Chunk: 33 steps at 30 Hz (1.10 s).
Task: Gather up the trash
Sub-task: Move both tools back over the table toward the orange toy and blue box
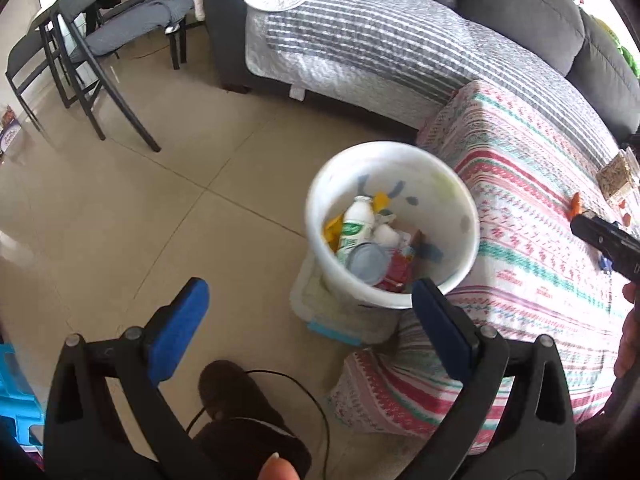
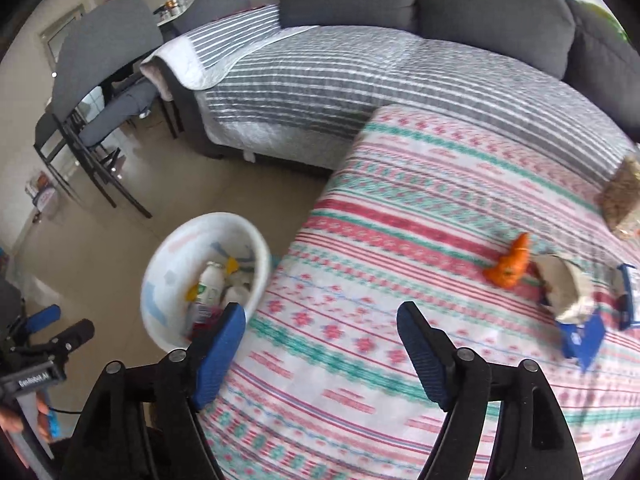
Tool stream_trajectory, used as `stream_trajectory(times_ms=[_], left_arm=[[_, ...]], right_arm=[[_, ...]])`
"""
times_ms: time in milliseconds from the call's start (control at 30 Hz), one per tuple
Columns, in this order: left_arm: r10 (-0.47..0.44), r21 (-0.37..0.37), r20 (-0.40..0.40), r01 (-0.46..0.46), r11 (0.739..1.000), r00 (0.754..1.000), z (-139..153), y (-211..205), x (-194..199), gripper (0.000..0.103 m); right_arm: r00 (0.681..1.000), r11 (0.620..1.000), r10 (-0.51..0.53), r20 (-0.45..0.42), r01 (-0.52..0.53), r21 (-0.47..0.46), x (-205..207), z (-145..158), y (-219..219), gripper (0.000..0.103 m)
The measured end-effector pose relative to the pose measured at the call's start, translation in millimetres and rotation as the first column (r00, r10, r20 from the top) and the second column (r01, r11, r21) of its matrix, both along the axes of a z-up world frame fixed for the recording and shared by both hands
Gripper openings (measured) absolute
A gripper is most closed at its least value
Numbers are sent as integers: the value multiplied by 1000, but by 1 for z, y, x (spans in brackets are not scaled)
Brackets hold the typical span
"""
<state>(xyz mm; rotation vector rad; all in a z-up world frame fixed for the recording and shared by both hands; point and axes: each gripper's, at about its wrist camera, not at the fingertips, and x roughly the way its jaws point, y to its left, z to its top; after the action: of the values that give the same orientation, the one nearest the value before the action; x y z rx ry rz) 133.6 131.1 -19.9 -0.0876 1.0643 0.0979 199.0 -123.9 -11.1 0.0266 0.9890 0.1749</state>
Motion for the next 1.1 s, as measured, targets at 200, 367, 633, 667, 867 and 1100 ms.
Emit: stream_trajectory(times_ms=[200, 367, 633, 667, 867, 1100], left_arm=[[-45, -22, 17, 46, 999, 999, 8, -34, 8, 101], [-85, -34, 24, 86, 996, 996, 11, -66, 17, 101], [-160, -40, 20, 160, 986, 987, 9, -121, 29, 101], [-168, -40, 18, 168, 985, 986, 8, -127, 30, 101], [-214, -71, 7, 214, 974, 977, 3, -165, 42, 101], [-265, -109, 16, 266, 958, 964, -6, -217, 61, 101]], right_arm=[[998, 998, -69, 1, 69, -12, -10, 10, -48, 84], [993, 993, -118, 7, 118, -20, -17, 18, -89, 84], [977, 977, -214, 1, 214, -20, -23, 22, -152, 84], [974, 973, -228, 1, 228, -19, -23, 22, -161, 84], [949, 949, -314, -11, 314, -13, -25, 20, -210, 84], [915, 915, -403, -33, 403, 2, -31, 13, -261, 84]])
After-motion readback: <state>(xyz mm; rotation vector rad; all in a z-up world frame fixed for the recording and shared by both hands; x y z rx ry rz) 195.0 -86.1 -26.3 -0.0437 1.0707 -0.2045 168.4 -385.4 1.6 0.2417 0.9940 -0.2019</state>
